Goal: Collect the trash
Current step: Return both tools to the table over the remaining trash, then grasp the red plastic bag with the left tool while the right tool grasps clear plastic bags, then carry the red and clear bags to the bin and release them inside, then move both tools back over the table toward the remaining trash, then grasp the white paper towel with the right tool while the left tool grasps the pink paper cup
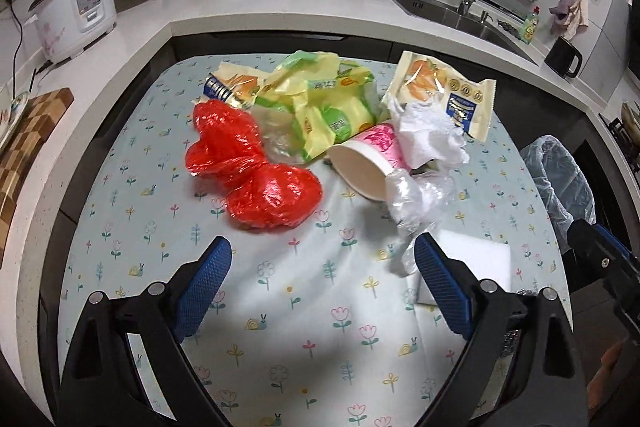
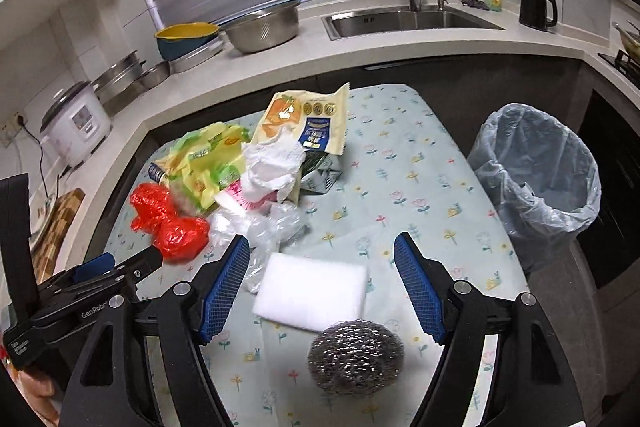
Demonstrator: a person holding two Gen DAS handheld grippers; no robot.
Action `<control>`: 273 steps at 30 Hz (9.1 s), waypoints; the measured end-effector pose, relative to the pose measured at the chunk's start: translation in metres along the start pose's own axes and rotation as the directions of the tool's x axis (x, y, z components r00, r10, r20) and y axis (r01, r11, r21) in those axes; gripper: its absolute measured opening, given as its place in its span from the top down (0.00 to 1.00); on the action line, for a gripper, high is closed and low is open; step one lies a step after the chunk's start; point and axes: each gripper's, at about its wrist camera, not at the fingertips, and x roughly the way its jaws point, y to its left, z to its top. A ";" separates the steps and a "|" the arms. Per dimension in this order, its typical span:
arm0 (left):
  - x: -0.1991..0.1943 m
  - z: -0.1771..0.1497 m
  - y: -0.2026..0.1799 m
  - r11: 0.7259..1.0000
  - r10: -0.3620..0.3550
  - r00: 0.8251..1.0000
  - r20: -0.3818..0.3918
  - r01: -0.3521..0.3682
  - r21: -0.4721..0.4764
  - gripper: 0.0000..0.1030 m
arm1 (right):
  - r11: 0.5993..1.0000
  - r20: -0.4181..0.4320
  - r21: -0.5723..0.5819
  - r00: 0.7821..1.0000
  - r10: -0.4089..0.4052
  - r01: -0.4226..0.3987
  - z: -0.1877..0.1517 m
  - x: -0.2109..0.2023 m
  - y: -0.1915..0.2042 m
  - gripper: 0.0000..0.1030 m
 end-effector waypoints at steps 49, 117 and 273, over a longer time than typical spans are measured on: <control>0.074 0.029 0.041 0.995 -0.046 0.996 -0.077 0.038 -0.096 0.71 | 0.993 -0.132 -0.018 0.984 0.116 -0.119 0.000 0.108 0.060 0.83; -0.039 -0.019 -0.271 0.877 -0.257 0.966 -0.010 0.238 0.417 0.70 | 0.934 0.171 0.353 0.979 -0.115 0.048 -0.026 -0.088 -0.208 0.84; 0.111 0.056 -0.037 0.995 -0.097 0.991 -0.094 0.095 -0.022 0.18 | 0.988 0.040 0.115 0.994 0.100 -0.104 0.046 0.072 -0.013 0.95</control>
